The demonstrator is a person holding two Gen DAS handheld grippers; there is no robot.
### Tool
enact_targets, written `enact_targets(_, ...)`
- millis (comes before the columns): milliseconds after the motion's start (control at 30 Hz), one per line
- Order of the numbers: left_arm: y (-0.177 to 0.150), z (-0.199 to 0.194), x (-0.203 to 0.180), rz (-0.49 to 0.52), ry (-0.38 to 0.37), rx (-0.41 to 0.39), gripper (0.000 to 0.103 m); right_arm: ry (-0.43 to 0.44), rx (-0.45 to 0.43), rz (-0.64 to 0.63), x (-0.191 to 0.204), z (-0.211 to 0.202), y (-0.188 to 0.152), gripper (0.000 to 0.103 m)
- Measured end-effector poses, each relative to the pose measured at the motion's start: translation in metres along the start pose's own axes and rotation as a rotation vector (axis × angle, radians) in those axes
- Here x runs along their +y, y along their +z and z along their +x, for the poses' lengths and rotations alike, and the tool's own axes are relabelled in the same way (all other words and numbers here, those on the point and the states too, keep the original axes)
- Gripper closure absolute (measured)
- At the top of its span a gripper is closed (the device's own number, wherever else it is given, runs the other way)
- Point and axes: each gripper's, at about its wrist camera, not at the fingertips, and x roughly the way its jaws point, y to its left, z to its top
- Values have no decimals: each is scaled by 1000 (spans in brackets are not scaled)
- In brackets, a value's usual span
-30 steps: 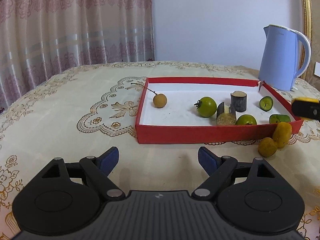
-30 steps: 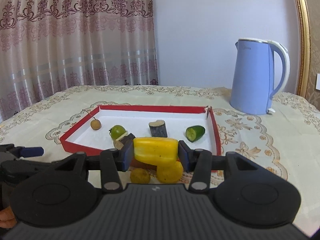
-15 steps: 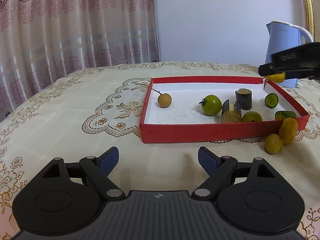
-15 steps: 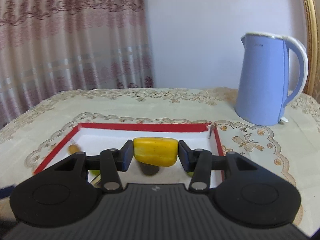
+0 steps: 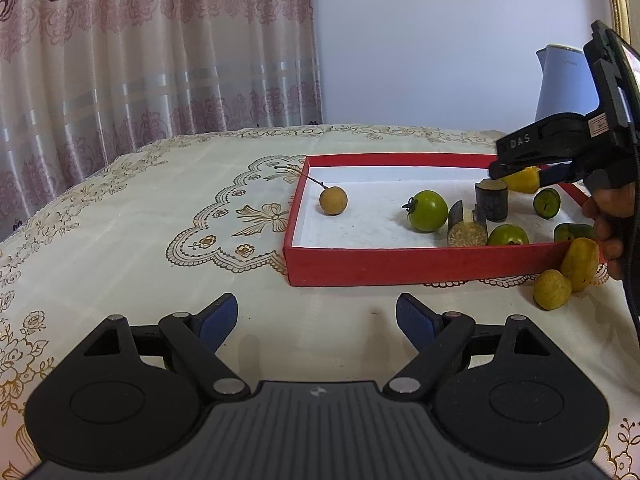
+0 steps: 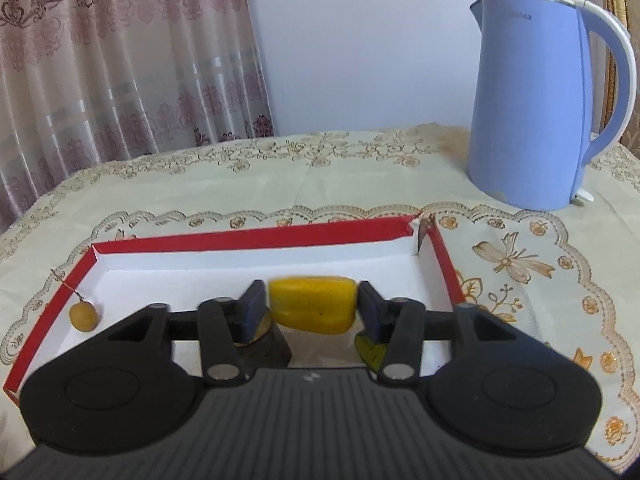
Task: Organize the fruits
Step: 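Lower the yellow pepper piece into the tray and open the right tool, then grasp the round brownish-yellow fruit beside the tray with the left tool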
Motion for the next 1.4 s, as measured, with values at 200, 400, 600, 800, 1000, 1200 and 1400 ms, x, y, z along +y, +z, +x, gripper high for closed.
enact_targets(200, 0, 0, -1, 1, 0, 1, 16, 0, -28, -24, 3, -12, 2, 29)
enact_targets(400, 0, 1, 2, -23, 1, 8, 16, -33, -82, -38, 0, -46, -6, 0)
enact_targets(600, 0, -2, 7, -50, -21, -9, 6, -25, -158, 33, -29, -110, -26, 0)
enact_targets(800, -1, -8, -3, 12, -18, -51, 5, -101, -272, 103, -47, -145, -57, 0)
enact_targets(1000, 3, -21, -12, 37, -109, -73, 5, 0, -305, 222, -68, -134, -76, 0)
enact_targets(1200, 14, -30, -58, 111, -258, -80, 5, -9, -305, 244, -81, -131, -87, 0)
enact_targets(1400, 13, -22, -102, 220, -243, -96, 6, -16, -314, 262, -84, -132, -90, 0)
